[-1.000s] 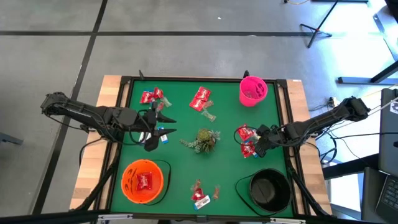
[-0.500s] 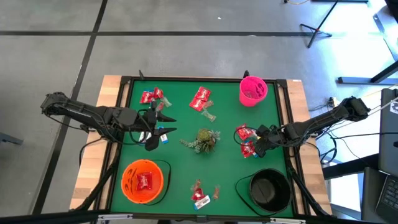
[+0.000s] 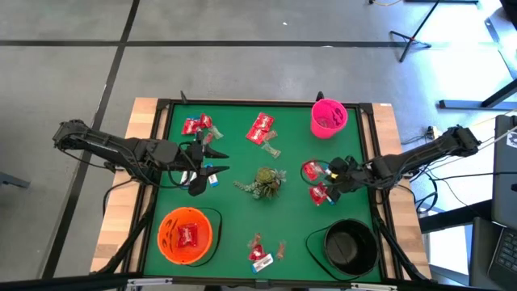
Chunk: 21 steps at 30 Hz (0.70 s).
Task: Sort candy
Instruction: Put the blue gummy into the pink bucket
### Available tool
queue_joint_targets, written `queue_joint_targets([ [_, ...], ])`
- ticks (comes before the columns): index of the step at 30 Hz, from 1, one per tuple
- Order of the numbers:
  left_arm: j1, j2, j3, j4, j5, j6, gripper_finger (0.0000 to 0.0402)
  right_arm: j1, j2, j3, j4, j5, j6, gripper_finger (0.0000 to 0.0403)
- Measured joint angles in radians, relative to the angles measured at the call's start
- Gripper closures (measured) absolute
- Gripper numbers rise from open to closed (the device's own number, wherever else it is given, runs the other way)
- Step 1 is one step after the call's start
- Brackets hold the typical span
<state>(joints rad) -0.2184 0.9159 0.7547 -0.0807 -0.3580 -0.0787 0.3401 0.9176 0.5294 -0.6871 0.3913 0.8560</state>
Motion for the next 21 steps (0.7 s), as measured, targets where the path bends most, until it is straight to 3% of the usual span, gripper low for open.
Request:
queue_joint_targets([
  [6,0.000,0.000,0.000,0.003,0.000,0.001,0.0253,0.000,0.000,0.072,-0.002,0.188,-0.073,0.0402],
  [10,0.000,0.000,0.000,0.003,0.000,0.000,0.0253,-0.040,0.000,0.073,-0.029,0.292,-0.035,0.0402],
  [15,0.000,0.000,0.000,0.005,0.000,0.000,0.0253,-0.161,0.000,0.073,-0.054,0.337,0.026,0.0402],
  [21,0.000,0.000,0.000,0.005,0.000,-0.009,0.0253,-0.330,0.000,0.073,-0.007,0.339,-0.091,0.0403],
])
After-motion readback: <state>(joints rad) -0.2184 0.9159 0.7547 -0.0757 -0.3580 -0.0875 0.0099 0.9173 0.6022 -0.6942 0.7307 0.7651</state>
